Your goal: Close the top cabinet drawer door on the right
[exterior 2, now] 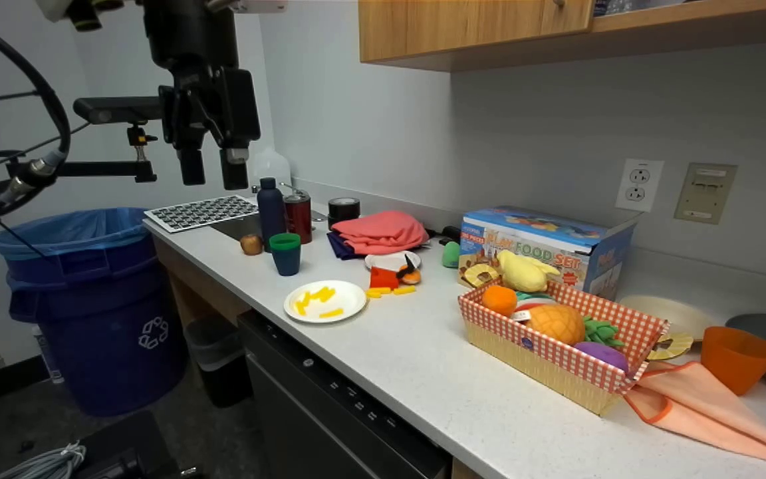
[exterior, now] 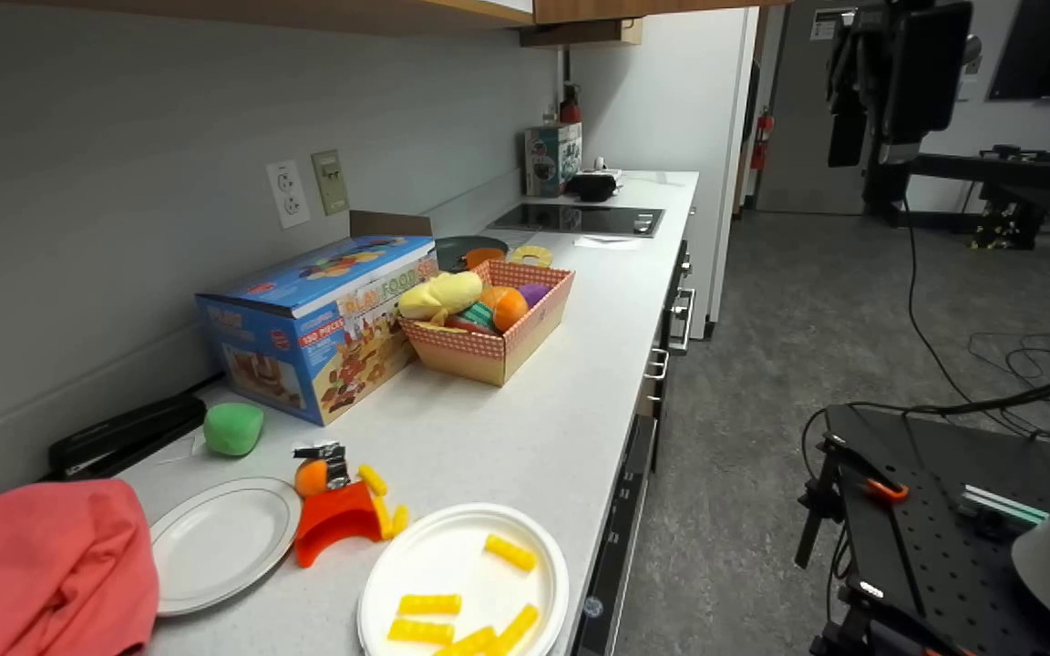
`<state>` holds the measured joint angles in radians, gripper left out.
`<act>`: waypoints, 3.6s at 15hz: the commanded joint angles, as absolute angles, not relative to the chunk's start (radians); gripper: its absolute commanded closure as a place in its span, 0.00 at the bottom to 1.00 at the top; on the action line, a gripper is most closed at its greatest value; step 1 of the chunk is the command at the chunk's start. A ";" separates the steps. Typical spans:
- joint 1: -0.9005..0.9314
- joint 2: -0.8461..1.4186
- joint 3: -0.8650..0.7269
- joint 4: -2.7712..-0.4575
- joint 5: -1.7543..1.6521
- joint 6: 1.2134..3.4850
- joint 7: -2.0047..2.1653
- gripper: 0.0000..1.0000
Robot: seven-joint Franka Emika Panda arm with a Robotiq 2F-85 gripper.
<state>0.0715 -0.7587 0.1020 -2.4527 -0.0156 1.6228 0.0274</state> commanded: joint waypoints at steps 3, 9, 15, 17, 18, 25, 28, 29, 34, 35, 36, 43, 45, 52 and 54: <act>0.076 -0.757 0.099 -2.450 -0.018 1.620 0.030 0.00; 0.076 -0.757 0.099 -2.450 -0.018 1.620 0.030 0.00; 0.000 -0.865 0.047 -2.406 -0.046 1.575 0.108 0.00; -0.041 -0.889 0.017 -2.382 -0.047 1.579 0.144 0.00; -0.059 -0.901 0.004 -2.374 -0.045 1.587 0.158 0.00; -0.094 -0.897 0.013 -2.370 -0.020 1.610 0.206 0.00; -0.090 -0.897 0.039 -2.384 -0.018 1.610 0.219 0.00; -0.106 -0.877 0.028 -2.360 -0.011 1.608 0.242 0.00; -0.236 -0.852 -0.107 -2.255 -0.078 1.604 0.282 0.00; -0.265 -0.845 -0.143 -2.230 -0.097 1.610 0.278 0.00; -0.293 -0.835 -0.178 -2.201 -0.112 1.614 0.279 0.00; -0.406 -0.815 -0.292 -2.152 -0.150 1.752 0.297 0.00; -0.426 -0.799 -0.302 -2.139 -0.149 1.786 0.314 0.00; -0.433 -0.773 -0.317 -2.119 -0.151 1.810 0.329 0.00; -0.443 -0.756 -0.349 -2.101 -0.172 1.861 0.300 0.00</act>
